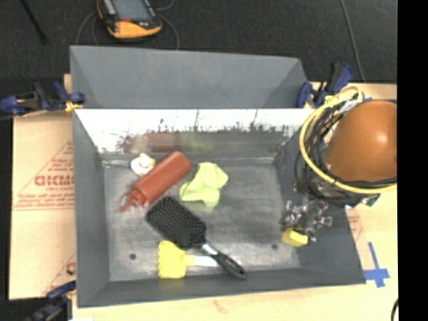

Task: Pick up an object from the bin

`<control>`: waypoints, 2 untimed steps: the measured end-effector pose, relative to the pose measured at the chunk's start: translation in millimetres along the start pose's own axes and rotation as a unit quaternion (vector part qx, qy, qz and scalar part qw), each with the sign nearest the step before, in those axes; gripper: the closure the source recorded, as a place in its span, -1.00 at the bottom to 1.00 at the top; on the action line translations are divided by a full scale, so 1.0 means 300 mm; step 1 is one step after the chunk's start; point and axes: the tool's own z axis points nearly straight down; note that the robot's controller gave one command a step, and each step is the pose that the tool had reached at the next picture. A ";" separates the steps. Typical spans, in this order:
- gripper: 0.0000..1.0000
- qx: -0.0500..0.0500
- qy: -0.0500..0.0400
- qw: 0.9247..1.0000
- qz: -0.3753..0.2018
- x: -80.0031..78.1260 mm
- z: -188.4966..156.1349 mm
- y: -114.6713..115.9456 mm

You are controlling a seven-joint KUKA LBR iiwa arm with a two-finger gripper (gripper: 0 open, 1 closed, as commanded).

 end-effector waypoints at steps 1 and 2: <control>-1.00 0.008 -0.002 1.000 0.005 0.039 0.135 -0.016; -1.00 0.005 -0.005 1.000 0.013 0.057 0.330 -0.013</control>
Offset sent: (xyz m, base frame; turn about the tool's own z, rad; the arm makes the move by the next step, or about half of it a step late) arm 0.0000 0.0000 0.0000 0.0000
